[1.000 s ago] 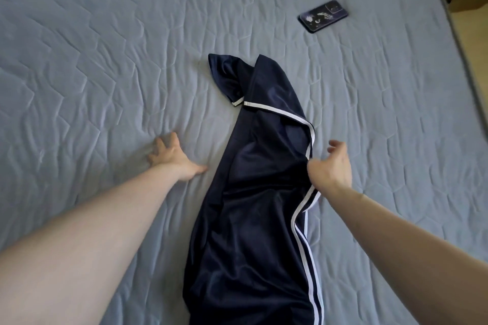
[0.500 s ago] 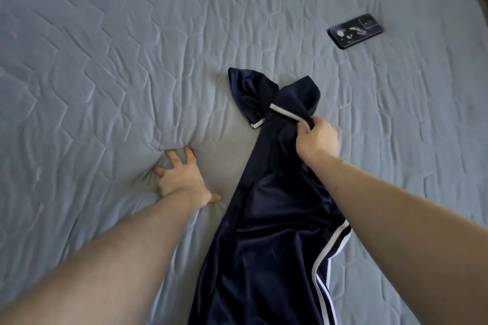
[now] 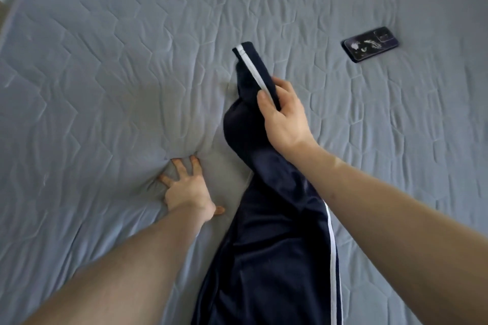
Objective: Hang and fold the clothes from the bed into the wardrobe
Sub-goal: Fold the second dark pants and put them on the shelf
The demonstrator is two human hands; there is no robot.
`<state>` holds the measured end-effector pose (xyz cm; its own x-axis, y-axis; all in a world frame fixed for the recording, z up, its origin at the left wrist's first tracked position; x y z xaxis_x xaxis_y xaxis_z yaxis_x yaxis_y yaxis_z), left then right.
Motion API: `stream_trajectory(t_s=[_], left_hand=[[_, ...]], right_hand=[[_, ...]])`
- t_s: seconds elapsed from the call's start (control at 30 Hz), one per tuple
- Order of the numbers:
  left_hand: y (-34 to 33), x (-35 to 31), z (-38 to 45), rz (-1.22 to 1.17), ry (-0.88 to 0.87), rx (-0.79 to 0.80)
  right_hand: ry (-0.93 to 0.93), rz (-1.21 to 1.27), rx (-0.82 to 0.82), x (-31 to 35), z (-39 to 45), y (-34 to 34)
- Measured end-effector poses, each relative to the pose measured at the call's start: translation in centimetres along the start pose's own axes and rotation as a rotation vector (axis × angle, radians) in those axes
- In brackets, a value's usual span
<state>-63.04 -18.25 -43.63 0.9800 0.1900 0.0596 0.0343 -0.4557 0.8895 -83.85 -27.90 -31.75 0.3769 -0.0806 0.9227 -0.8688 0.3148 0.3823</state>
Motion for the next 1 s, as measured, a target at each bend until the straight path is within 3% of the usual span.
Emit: stream_trajectory(t_s=[0.07,0.17,0.23,0.37,0.47,0.57,0.63,0.7,0.77,0.83,0.9,1.0], left_hand=[[-0.1,-0.1,-0.1,0.000,0.001,-0.002],[-0.1,-0.1,0.0,0.008,0.000,-0.002],[-0.1,-0.2,0.1,0.011,0.001,-0.004],[-0.1,-0.1,0.1,0.019,0.000,-0.010],[-0.1,-0.1,0.1,0.008,-0.003,-0.023],[0.1,-0.1,0.0,0.007,-0.005,-0.025],[0.2,-0.2,0.0,0.020,-0.010,-0.013],[0.4,-0.3,-0.1,0.024,-0.017,0.001],[0.3,-0.3,-0.2,0.018,-0.016,0.011],[0.3,-0.3,-0.4,0.023,-0.011,0.011],[0.3,-0.2,-0.4,0.030,-0.005,0.007],[0.3,-0.4,0.0,0.039,-0.003,-0.006]], right_hand=[[-0.128,-0.082,0.010,-2.7,0.1,0.5],[-0.341,-0.440,0.071,-7.6,-0.1,2.0],[-0.404,-0.458,0.030,-9.4,-0.3,3.3],[-0.279,-0.216,-0.303,-8.1,-0.2,6.4],[-0.134,-0.172,-0.528,-6.2,-0.1,9.4],[-0.128,-0.188,-0.672,-6.5,0.0,12.0],[-0.221,-0.326,-0.595,-8.2,0.4,12.8],[-0.417,-0.467,-0.371,-11.1,0.2,12.2],[-0.575,-0.413,-0.241,-13.2,-0.7,11.4],[-0.575,-0.433,-0.206,-14.3,-1.0,11.2],[-0.516,-0.494,-0.259,-14.7,-0.8,11.8],[-0.408,-0.359,-0.531,-13.7,-0.2,14.1]])
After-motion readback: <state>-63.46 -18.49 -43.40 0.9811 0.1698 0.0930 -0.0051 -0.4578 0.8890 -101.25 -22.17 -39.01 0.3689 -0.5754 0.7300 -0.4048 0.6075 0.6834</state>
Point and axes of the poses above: each hand's wrist, its own z-axis towards the middle knuckle, its own y-axis out of the back of the hand, x = y × z, the point moved 7 cm from there along z, towards the middle knuckle, and after that the axes turned 13 degrees about -x, right-handed, at the moved point
